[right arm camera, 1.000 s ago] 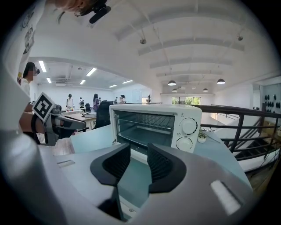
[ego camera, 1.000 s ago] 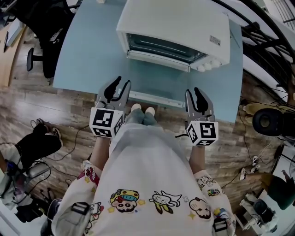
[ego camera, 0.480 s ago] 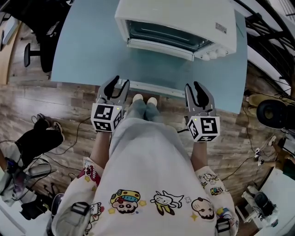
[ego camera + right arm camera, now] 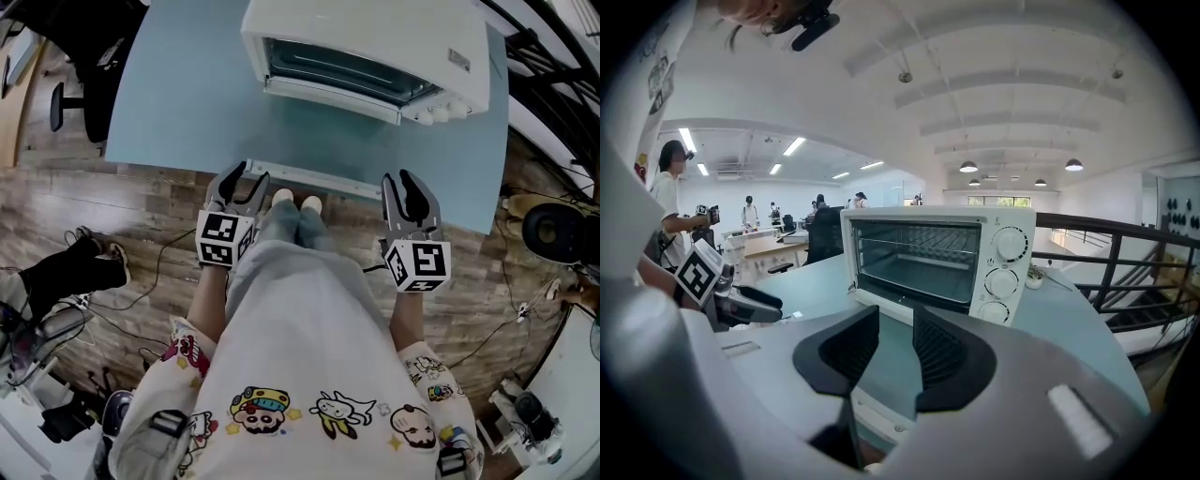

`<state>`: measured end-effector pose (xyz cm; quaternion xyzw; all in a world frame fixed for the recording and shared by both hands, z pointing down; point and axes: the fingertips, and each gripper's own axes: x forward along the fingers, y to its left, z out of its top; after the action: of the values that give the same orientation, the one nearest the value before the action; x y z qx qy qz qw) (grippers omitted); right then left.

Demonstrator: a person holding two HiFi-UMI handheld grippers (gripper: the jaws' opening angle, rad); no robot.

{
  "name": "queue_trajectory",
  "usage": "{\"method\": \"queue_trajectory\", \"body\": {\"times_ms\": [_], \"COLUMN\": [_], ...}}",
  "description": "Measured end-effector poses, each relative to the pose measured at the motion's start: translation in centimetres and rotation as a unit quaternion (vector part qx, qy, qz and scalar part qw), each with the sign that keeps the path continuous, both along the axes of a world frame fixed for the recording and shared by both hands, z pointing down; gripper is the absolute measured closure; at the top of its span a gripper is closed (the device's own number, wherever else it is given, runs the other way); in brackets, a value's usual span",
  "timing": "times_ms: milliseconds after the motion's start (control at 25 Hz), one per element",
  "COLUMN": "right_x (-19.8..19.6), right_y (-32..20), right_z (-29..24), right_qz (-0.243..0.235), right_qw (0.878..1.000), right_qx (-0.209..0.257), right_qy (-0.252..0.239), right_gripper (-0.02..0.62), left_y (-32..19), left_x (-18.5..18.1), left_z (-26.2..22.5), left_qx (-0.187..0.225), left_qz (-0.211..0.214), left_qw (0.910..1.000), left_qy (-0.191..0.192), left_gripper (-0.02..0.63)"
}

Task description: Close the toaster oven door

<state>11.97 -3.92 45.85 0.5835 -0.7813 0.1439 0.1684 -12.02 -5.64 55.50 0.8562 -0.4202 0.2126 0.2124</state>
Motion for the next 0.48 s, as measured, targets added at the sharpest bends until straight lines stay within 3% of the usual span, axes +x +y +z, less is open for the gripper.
{"method": "queue_trajectory", "body": {"times_ms": [480], "right_x": [0.4], "right_y": [0.2], "right_z": [0.2], "right_qz": [0.008], "right_qw": [1.0], "right_qx": [-0.005], "right_qy": [0.003], "right_gripper": [0.469], "left_y": [1.2], "left_x": [-0.4], "left_z": [4.3], "left_qx": [-0.034], "left_qz": [0.008], "left_qw": [0.9989], "left_qy": [-0.031], "left_gripper": [0.391]}}
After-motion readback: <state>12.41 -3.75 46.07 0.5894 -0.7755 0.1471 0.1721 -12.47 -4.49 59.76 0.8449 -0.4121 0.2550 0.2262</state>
